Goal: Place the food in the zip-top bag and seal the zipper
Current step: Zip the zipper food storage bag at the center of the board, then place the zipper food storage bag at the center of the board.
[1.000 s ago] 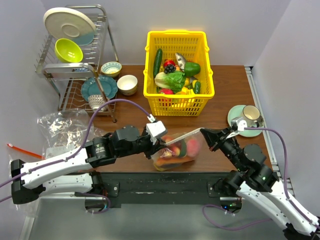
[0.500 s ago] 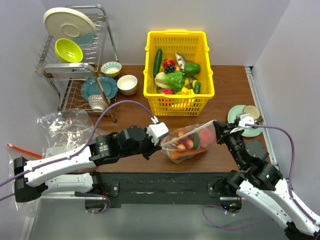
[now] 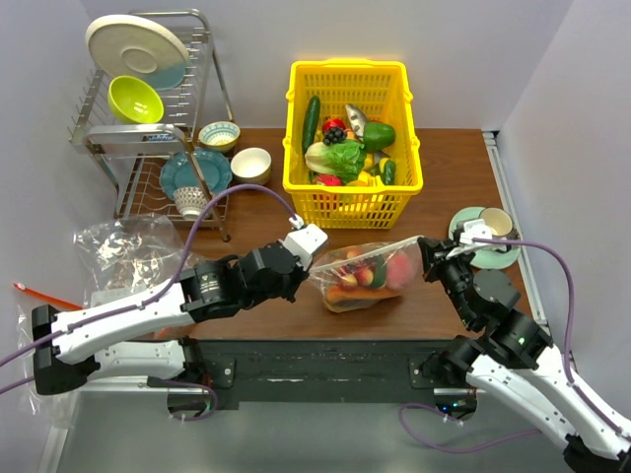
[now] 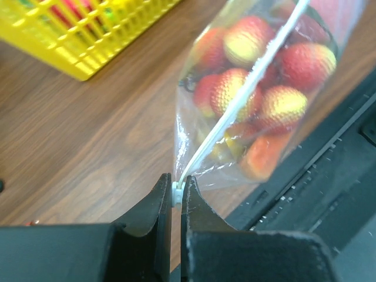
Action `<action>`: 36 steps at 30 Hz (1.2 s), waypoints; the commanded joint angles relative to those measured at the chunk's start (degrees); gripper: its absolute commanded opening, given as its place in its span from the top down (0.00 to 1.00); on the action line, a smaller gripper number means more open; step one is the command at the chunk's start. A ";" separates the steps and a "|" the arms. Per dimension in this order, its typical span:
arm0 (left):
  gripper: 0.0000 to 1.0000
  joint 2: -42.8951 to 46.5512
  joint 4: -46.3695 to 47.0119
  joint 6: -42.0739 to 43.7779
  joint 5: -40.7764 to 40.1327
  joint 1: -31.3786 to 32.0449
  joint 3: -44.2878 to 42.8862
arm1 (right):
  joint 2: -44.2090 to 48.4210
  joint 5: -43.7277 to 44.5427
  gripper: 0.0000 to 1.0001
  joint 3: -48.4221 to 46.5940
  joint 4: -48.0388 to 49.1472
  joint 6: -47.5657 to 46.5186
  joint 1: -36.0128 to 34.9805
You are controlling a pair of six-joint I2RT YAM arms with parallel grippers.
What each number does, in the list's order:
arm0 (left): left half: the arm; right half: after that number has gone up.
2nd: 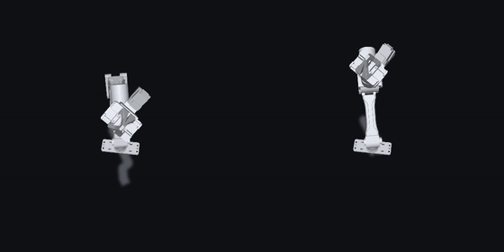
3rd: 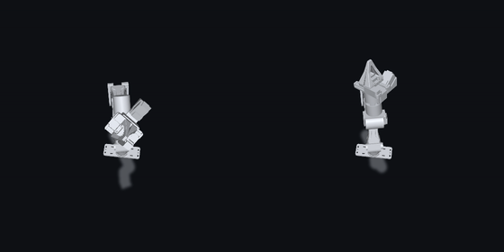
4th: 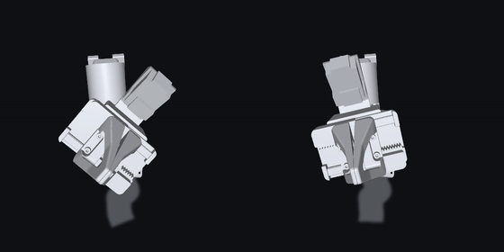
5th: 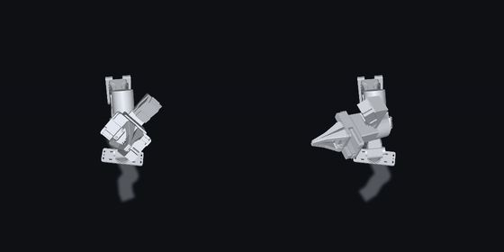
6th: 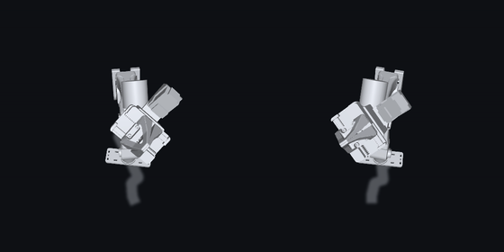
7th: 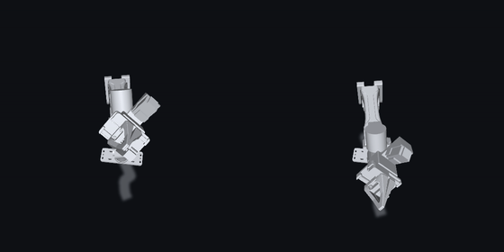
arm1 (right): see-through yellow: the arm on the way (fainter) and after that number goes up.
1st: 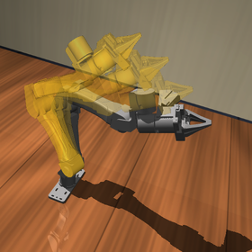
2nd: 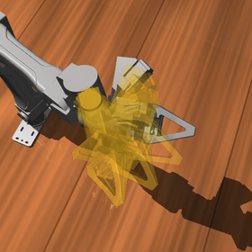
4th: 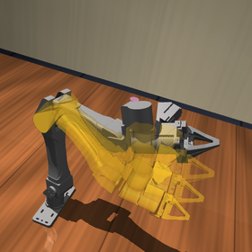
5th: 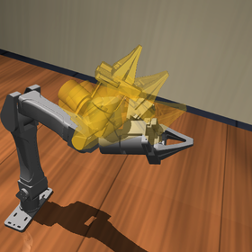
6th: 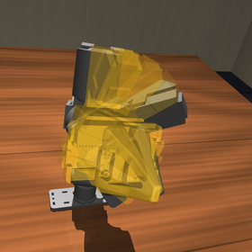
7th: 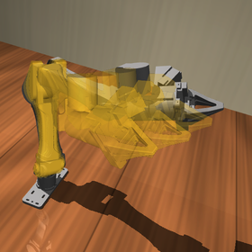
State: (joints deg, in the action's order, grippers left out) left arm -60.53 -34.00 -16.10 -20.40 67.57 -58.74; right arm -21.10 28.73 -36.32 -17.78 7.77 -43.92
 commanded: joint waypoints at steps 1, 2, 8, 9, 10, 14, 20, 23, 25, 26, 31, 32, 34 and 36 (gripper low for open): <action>1.00 0.59 -5.47 -2.10 -9.21 -2.44 -2.25 | -2.71 3.18 1.00 -2.27 4.77 1.45 1.03; 1.00 0.16 -4.51 -1.83 -9.30 -3.14 -2.60 | -4.46 2.56 1.00 -2.27 5.03 1.89 1.12; 1.00 -4.31 0.76 2.03 -5.96 -12.10 -4.80 | -11.66 1.41 1.00 -2.27 8.81 4.10 1.12; 1.00 -5.20 1.82 2.82 -6.31 -13.68 -5.24 | -12.81 2.20 1.00 -2.36 10.47 4.27 1.12; 1.00 -7.56 3.74 4.22 -6.23 -14.56 -6.55 | -13.95 2.64 1.00 -2.44 11.44 4.18 1.03; 1.00 -14.60 7.10 7.22 -5.17 -20.44 -11.39 | -20.72 6.42 1.00 -4.98 16.19 2.96 1.12; 0.36 -19.98 6.05 4.94 -5.18 -23.01 -17.98 | -26.45 6.43 0.26 -13.85 10.94 4.71 1.12; 0.02 -15.68 5.88 3.10 -1.06 -23.01 -17.02 | -24.61 5.64 0.20 -17.63 4.70 5.15 1.12; 0.00 -11.30 4.91 1.34 0.36 -23.01 -15.80 | -22.94 5.81 0.17 -19.49 -0.22 5.67 1.12; 0.00 -9.71 4.73 0.90 2.10 -23.01 -15.18 | -22.41 5.90 0.13 -21.24 -2.06 7.59 1.12; 0.00 1.61 4.03 -2.18 6.95 -23.01 -8.78 | -20.47 11.24 0.01 -24.50 -16.47 20.85 1.12; 0.00 3.21 4.20 -2.97 7.48 -23.01 -7.45 | -20.12 11.61 0.02 -25.38 -18.85 25.23 1.12; 0.00 8.13 5.78 -4.47 8.10 -23.01 -2.89 | -19.16 11.26 0.01 -25.65 -24.13 29.30 1.12; 0.00 12.86 8.32 -5.08 7.93 -23.01 2.19 | -16.52 10.73 0.01 -24.33 -25.72 32.65 1.12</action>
State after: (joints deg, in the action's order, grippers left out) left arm -53.28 -29.15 -17.63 -14.96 44.42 -64.18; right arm -39.92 37.01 -60.51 -32.36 28.08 -42.81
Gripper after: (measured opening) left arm 0.997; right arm 0.985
